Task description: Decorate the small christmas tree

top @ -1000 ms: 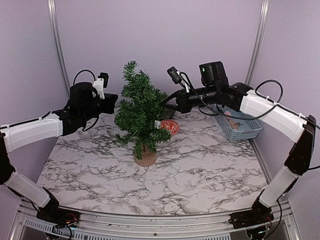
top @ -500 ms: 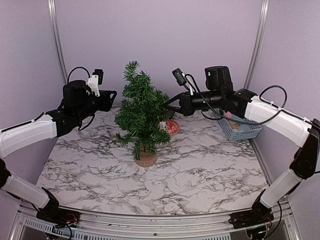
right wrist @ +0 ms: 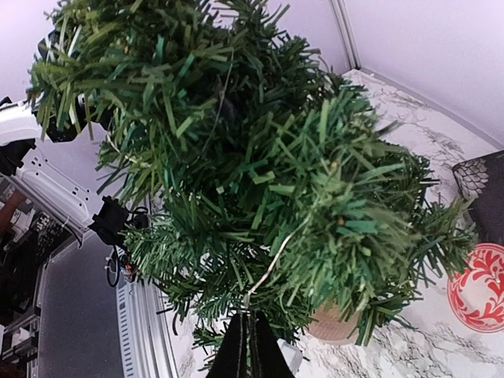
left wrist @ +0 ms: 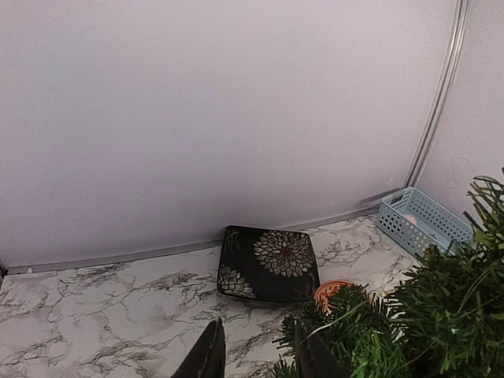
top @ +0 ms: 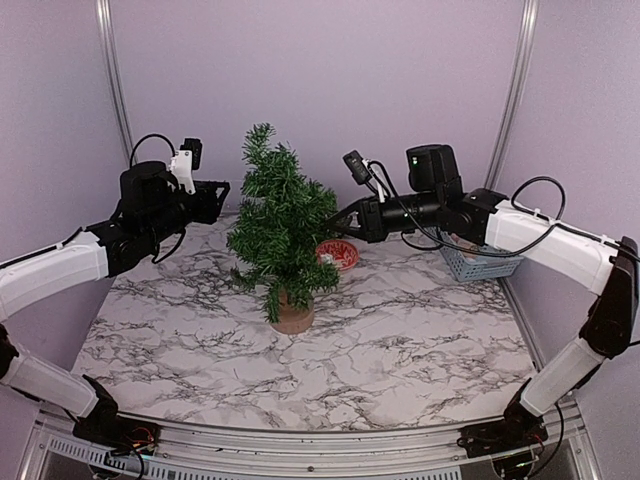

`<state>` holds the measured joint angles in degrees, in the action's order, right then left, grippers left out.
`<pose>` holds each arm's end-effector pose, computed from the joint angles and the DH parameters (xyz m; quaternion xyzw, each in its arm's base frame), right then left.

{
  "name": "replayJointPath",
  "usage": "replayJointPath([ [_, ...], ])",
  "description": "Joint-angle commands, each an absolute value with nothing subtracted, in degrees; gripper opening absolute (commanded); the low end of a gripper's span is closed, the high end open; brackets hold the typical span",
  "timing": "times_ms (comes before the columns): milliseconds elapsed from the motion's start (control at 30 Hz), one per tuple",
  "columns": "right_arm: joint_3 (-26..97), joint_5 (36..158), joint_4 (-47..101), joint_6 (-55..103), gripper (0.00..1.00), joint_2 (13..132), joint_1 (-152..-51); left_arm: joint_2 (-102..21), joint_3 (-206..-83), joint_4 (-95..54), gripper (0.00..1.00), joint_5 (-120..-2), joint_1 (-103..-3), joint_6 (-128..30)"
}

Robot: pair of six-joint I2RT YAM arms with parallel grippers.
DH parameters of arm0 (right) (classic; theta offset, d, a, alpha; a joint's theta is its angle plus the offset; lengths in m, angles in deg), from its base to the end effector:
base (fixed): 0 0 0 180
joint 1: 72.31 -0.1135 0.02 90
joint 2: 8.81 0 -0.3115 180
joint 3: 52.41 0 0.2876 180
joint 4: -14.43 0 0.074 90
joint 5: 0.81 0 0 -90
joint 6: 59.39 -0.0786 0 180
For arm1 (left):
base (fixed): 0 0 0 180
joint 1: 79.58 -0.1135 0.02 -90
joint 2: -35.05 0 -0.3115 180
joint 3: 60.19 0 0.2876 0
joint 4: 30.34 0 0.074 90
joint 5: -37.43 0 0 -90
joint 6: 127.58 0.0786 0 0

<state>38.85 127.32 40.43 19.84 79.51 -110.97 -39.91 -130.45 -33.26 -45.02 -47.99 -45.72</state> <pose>0.3000 0.3022 0.3864 -0.3648 0.7218 0.4655 0.3596 0.3271 -0.1890 0.3860 0.1007 0.7108 -0.1915 0.6693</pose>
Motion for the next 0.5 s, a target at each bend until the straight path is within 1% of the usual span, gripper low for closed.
replayJointPath([
  [0, 38.07, 128.36, 38.71, 19.6, 0.05, 79.23, -110.55, -40.11, -130.42, -33.41, 0.3, -44.54, -48.29, -45.19],
  [300, 36.46, 126.15, 39.11, 20.97, 0.14, 80.14, -110.29, -40.65, -130.24, -33.41, 0.26, -44.46, -48.29, -45.22],
  [400, 36.04, 125.07, 39.34, 21.62, 0.16, 79.61, -110.2, -40.67, -130.22, -33.41, 0.27, -44.35, -48.29, -45.14],
  [467, 35.75, 124.28, 39.39, 22.21, 0.17, 78.88, -110.15, -40.55, -130.16, -33.41, 0.28, -44.38, -48.29, -44.93],
])
